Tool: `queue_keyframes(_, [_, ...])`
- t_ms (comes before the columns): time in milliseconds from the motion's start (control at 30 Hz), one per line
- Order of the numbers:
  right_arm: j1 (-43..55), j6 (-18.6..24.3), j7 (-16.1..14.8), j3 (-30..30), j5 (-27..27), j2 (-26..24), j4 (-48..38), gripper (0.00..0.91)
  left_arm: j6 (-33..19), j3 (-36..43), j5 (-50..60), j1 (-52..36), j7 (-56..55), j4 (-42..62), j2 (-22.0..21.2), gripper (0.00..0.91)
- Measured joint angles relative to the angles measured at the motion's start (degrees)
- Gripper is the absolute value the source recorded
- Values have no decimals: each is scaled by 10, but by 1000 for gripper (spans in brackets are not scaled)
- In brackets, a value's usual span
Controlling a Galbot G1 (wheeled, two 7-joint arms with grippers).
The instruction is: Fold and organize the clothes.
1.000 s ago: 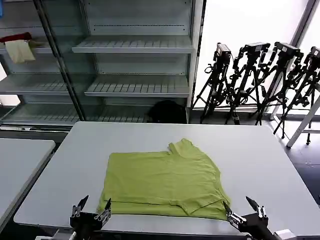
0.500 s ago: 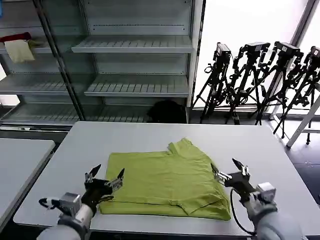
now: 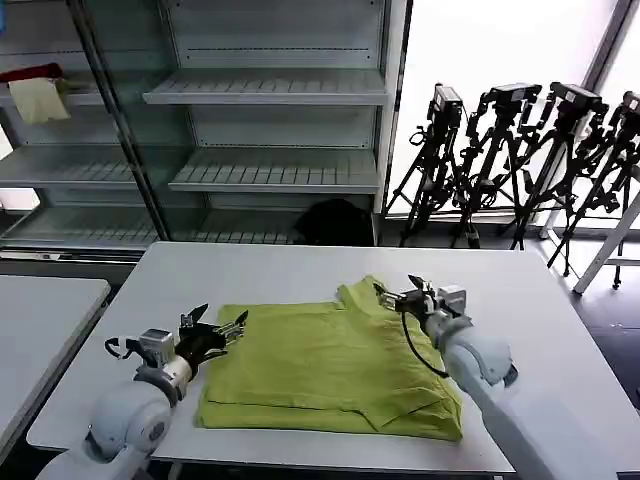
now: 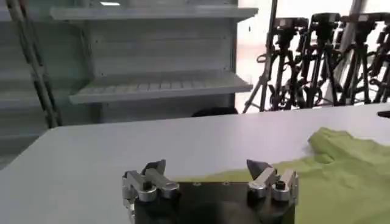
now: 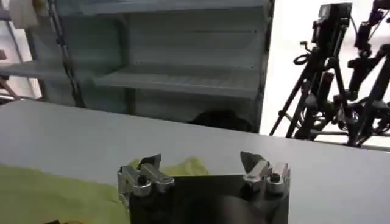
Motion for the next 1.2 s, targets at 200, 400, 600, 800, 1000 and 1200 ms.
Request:
queue_keyframes(200, [59,-7,-17,-34,-15,27,-78,907,4,19,-3,-41,10,57,-7,907])
queue_keyframes(400, [89,-12,-33,-49,-26,41,-128,907,7,31,-4,-74,17,107,-13,907])
queue_keyframes(600, [102,-15,-47,-59,-35,50,-154,907,8,33,-4,-95,20,143,-14,907])
queue_keyframes(800, [106,-16,-55,-64,-42,54,-167,907,9,35,-4,-105,23,165,-17,907])
queue_keyframes(1000, [105,-17,-62,-65,-50,58,-178,796,9,36,0,-105,29,178,-17,806])
queue_keyframes(1200, [100,-17,-70,-65,-57,58,-184,343,9,42,3,-107,36,185,-20,161])
